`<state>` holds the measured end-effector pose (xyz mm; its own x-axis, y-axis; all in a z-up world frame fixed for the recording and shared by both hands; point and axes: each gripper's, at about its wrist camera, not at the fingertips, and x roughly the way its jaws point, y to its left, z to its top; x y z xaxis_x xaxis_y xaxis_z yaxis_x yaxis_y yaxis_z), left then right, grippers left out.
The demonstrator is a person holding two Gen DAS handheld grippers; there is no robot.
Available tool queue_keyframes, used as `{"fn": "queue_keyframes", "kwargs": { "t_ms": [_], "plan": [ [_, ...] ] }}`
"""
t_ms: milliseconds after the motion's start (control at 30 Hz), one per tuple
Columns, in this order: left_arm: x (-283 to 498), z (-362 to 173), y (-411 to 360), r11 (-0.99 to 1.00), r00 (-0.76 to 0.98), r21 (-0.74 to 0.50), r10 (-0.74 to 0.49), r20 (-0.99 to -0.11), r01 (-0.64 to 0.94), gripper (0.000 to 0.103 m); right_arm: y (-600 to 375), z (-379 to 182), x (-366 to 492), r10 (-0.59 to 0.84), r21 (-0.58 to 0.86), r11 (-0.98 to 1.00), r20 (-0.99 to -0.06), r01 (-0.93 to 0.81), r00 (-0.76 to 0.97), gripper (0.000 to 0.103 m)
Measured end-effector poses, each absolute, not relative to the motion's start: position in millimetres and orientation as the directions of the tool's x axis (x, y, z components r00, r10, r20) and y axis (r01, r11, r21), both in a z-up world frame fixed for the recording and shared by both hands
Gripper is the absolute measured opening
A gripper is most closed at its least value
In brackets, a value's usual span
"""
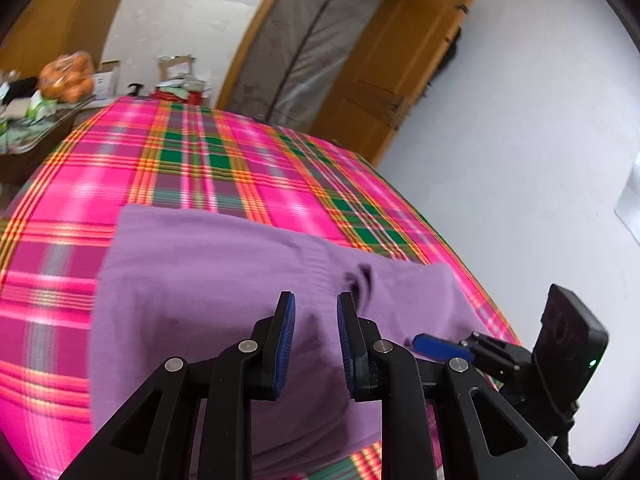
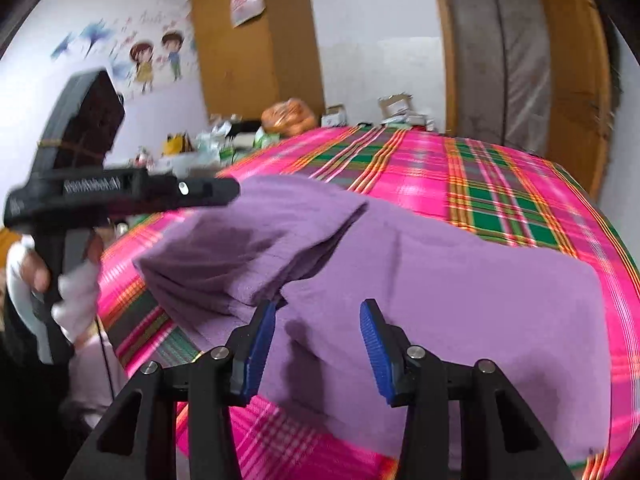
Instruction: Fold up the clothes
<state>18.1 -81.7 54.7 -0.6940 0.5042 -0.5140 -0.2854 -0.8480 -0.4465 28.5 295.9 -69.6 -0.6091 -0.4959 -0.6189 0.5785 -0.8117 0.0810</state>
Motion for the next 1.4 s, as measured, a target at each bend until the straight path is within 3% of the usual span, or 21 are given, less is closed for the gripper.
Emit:
{"fn": "queue_keyframes", "kwargs": {
  "t_ms": [133,167,233,467,733,833,967,1167,1233,1300,1400],
  "plan": [
    [17,50,-93,-0.842,-0.698,-0.465,0.506,-0.506,-0.273,0.022,285,-75,17,-0.460,0.045,-0.815,-0.657,0.577,-0.598,0.025],
    [17,49,-94,-0.840,-0.696,-0.468,0.509,-0.506,-0.274,0.022,285,-75,16,-0.454,0.038,-0.816,-0.659,0.577,-0.600,0.014],
    [17,47,-94,-0.835,-0.689,-0.474,0.518,-0.506,-0.279,0.022,286,-73,17,-0.440,0.024,-0.823,-0.659,0.568,-0.610,0.003],
    [23,48,-94,-0.822,-0.683,-0.480,0.541,-0.492,-0.306,0.022,291,-57,36,-0.487,0.025,-0.791,-0.630,0.611,-0.605,0.003],
    [21,52,-70,-0.802,-0.635,-0.469,0.586,-0.503,-0.370,0.022,315,-50,39,-0.543,0.122,-0.782,-0.614,0.611,-0.573,0.009],
    [18,56,-52,-0.785,-0.600,-0.459,0.617,-0.510,-0.417,0.022,352,-36,31,-0.520,0.193,-0.841,-0.544,0.505,-0.658,0.009],
    [5,56,-9,-0.751,-0.527,-0.444,0.660,-0.536,-0.490,0.022,425,-43,-1,-0.406,0.377,-0.902,-0.568,0.212,-0.716,0.013],
    [-30,33,27,-0.790,-0.495,-0.437,0.611,-0.618,-0.429,0.022,506,-78,-44,-0.548,0.748,-0.664,-0.496,-0.011,-0.674,0.013],
    [-40,24,28,-0.810,-0.493,-0.443,0.585,-0.644,-0.384,0.022,524,-94,-57,-0.558,0.799,-0.594,-0.489,-0.088,-0.671,0.012],
    [-44,18,27,-0.808,-0.489,-0.459,0.589,-0.643,-0.369,0.021,536,-109,-68,-0.568,0.823,-0.549,-0.494,-0.143,-0.658,0.000],
    [-40,17,30,-0.817,-0.507,-0.434,0.576,-0.642,-0.380,0.021,539,-114,-75,-0.591,0.841,-0.524,-0.476,-0.139,-0.652,0.000]
  ]
}}
